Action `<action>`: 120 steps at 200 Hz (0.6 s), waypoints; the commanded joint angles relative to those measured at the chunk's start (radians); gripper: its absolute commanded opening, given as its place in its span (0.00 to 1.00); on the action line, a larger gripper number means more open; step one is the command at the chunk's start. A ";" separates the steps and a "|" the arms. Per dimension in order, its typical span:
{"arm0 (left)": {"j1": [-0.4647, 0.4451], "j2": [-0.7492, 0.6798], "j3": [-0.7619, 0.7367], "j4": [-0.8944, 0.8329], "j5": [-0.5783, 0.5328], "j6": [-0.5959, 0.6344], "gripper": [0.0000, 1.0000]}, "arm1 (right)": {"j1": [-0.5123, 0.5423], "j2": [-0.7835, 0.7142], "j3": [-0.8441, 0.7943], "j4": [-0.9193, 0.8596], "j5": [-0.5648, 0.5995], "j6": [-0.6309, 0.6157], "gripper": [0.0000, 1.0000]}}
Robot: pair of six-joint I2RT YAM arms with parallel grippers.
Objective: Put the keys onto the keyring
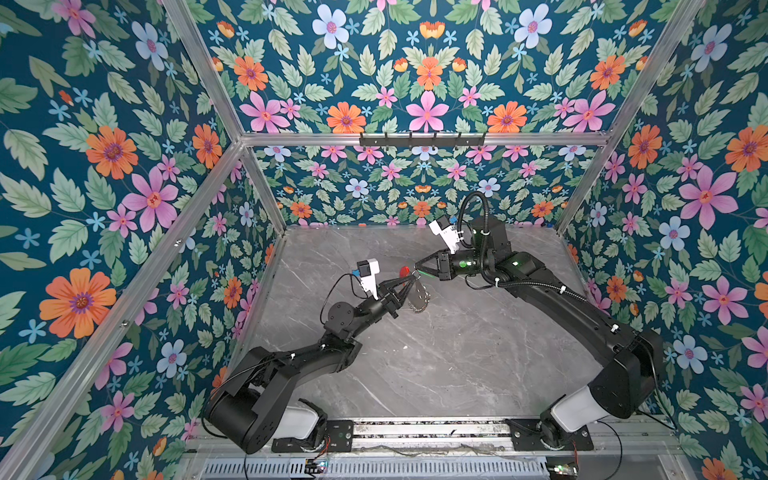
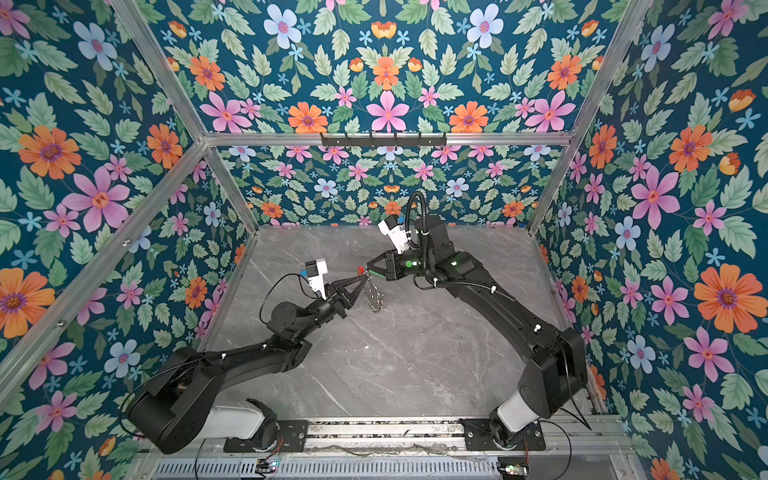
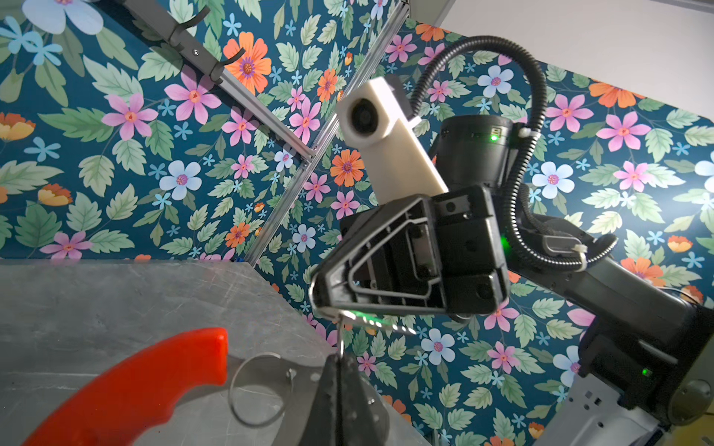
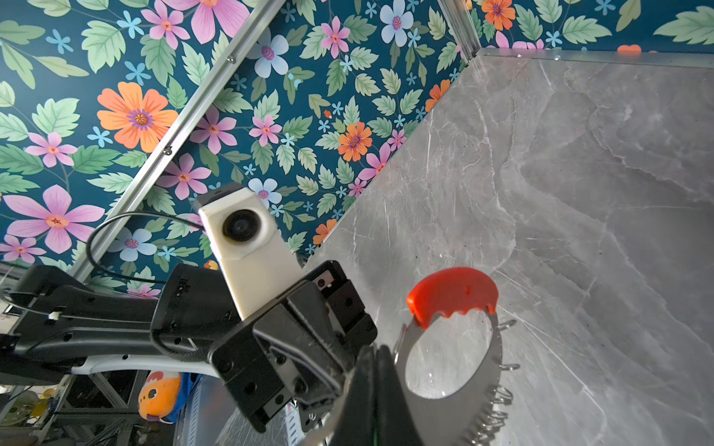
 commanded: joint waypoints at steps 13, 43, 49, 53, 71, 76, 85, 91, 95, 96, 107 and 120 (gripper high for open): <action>-0.001 -0.026 -0.006 0.042 -0.015 0.100 0.00 | 0.017 0.001 -0.010 -0.005 -0.009 0.005 0.00; -0.001 -0.040 -0.017 0.026 -0.031 0.174 0.00 | 0.017 -0.039 -0.067 0.024 0.029 0.015 0.00; -0.001 -0.044 -0.025 0.030 -0.037 0.195 0.00 | 0.017 -0.052 -0.079 0.025 0.045 0.013 0.00; -0.001 -0.045 -0.030 0.033 -0.043 0.211 0.00 | 0.016 -0.060 -0.088 0.025 0.060 0.011 0.00; -0.001 -0.058 -0.049 0.038 -0.071 0.269 0.00 | 0.007 -0.107 -0.126 0.020 0.147 -0.009 0.00; -0.002 -0.062 -0.054 0.036 -0.077 0.282 0.00 | 0.002 -0.119 -0.139 0.021 0.168 -0.012 0.00; -0.001 -0.068 -0.055 0.027 -0.086 0.306 0.00 | -0.009 -0.145 -0.161 0.029 0.199 -0.014 0.00; -0.002 -0.072 -0.055 0.016 -0.089 0.317 0.00 | -0.016 -0.163 -0.176 0.038 0.208 -0.016 0.00; -0.002 -0.073 -0.054 0.007 -0.090 0.324 0.00 | -0.018 -0.174 -0.186 0.042 0.213 -0.020 0.00; -0.002 -0.074 -0.054 0.005 -0.090 0.326 0.00 | -0.018 -0.177 -0.189 0.042 0.214 -0.023 0.00; -0.003 -0.074 -0.050 -0.008 -0.089 0.349 0.00 | -0.018 -0.199 -0.200 0.039 0.203 -0.046 0.00; -0.011 -0.067 -0.050 0.000 -0.076 0.416 0.00 | -0.018 -0.206 -0.197 0.023 0.148 -0.072 0.00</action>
